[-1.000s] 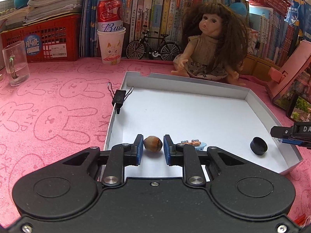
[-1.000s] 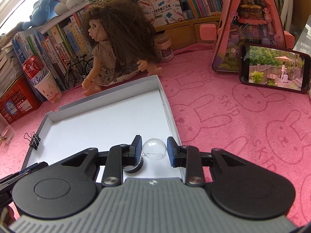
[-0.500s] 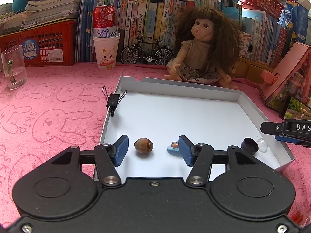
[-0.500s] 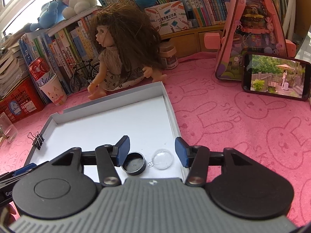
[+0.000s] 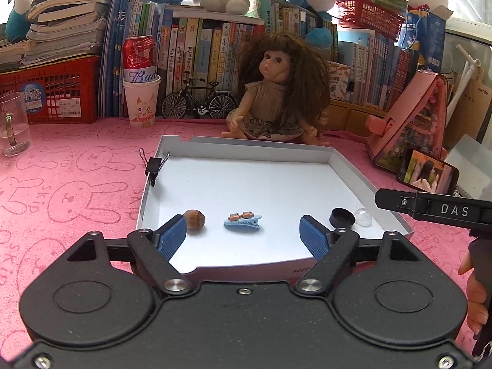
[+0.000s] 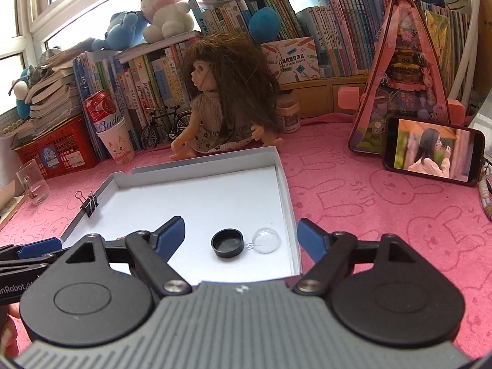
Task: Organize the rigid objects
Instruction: 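Withdraw both open tools from the tray back toward the items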
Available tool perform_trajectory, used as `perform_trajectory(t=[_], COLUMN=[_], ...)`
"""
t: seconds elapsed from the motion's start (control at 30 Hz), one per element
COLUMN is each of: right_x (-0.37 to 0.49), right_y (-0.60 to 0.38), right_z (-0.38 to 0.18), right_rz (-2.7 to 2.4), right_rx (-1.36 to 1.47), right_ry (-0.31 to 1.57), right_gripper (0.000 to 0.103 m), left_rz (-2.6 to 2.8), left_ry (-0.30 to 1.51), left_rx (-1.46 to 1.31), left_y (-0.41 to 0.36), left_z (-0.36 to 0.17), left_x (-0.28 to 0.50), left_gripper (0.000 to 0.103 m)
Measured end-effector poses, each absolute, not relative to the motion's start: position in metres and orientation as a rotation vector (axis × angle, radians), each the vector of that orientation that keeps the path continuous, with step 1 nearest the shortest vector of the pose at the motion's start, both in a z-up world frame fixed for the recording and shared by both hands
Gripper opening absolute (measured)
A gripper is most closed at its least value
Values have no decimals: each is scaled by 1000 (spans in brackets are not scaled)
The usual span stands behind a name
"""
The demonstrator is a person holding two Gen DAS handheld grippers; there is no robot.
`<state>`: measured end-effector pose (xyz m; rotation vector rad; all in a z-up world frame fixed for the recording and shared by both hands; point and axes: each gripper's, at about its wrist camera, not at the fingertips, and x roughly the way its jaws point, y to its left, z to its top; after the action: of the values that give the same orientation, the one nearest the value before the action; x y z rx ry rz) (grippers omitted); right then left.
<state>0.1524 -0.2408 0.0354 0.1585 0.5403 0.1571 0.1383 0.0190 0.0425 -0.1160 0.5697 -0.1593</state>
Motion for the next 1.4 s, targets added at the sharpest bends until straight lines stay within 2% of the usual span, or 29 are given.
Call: perform_trajectory(t=[0.2, 0.6, 1.13, 1.4], right_x=[127, 82, 26, 11], right_y=[-240, -249, -251, -253], right_z=[33, 16, -17, -31], right_rz=[185, 209, 95, 34], right_rx=[116, 74, -17, 27], right_ry=[499, 462, 399, 399], right_gripper=[95, 102, 103, 103], left_rz=[-180, -210, -248, -250], left_ry=[574, 553, 512, 525], left_rx=[-127, -99, -32, -26], left_y=[20, 17, 12, 15], left_z=[41, 30, 3, -10], left_x=[116, 73, 23, 10], left_gripper=[80, 81, 81, 79])
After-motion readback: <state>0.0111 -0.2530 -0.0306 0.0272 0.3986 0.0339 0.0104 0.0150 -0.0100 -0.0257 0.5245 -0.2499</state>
